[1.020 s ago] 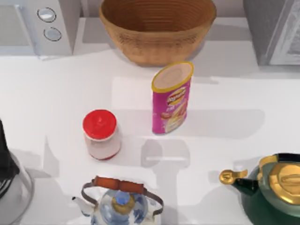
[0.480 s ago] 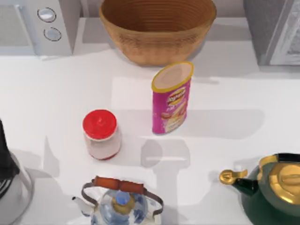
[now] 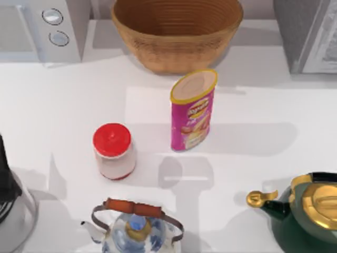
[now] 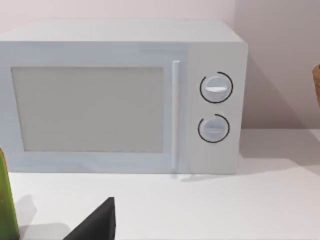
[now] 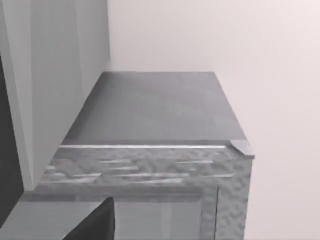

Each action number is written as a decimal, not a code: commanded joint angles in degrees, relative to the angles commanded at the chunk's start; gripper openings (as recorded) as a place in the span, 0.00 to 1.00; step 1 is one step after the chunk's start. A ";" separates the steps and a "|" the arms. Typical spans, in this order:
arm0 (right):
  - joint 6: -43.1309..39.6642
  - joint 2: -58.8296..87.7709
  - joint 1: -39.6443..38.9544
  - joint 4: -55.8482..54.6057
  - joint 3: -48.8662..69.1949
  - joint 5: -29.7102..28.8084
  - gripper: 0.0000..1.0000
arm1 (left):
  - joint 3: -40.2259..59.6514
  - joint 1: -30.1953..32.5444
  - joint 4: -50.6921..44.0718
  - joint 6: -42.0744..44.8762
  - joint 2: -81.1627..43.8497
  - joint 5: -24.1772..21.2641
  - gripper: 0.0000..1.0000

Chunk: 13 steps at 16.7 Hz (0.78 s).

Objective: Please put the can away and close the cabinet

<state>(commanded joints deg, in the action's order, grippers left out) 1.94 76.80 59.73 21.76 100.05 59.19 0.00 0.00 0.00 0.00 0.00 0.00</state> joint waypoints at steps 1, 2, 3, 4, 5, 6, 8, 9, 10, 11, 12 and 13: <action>0.00 0.00 0.00 0.00 0.00 0.00 1.00 | 0.00 0.00 0.00 0.00 0.00 0.00 1.00; 0.00 0.00 0.00 0.00 0.00 0.00 1.00 | 0.00 0.00 0.00 0.00 0.00 0.00 1.00; 0.01 0.08 0.24 -0.17 0.09 0.07 1.00 | 0.00 0.00 0.00 0.00 0.00 0.00 1.00; 0.01 0.09 0.20 -0.17 0.10 0.03 1.00 | 0.00 0.00 0.00 0.00 0.00 0.00 1.00; 0.00 0.19 -0.30 -0.07 0.14 -0.55 1.00 | 0.00 0.00 0.00 0.00 0.00 0.00 1.00; -0.03 0.38 -1.32 0.11 0.24 -1.72 1.00 | 0.00 0.00 0.00 0.00 0.00 0.00 1.00; -0.16 0.99 -4.77 0.69 0.58 -5.77 1.00 | 0.00 0.00 0.00 0.00 0.00 0.00 1.00; -0.26 1.32 -7.22 1.04 0.77 -8.65 1.00 | 0.00 0.00 0.00 0.00 0.00 0.00 1.00; -0.39 1.62 -10.08 1.40 0.92 -12.02 1.00 | 0.00 0.00 0.00 0.00 0.00 0.00 1.00; -0.54 1.87 -13.31 1.75 1.04 -15.81 1.00 | 0.00 0.00 0.00 0.00 0.00 0.00 1.00; -0.70 2.05 -17.03 2.09 1.11 -19.95 1.00 | 0.00 0.00 0.00 0.00 0.00 0.00 1.00; -0.86 2.14 -21.20 2.41 1.12 -24.46 1.00 | 0.00 0.00 0.00 0.00 0.00 0.00 1.00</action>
<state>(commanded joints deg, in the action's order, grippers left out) 1.08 78.94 38.53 24.17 101.18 34.72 0.00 0.00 0.00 0.00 0.00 0.00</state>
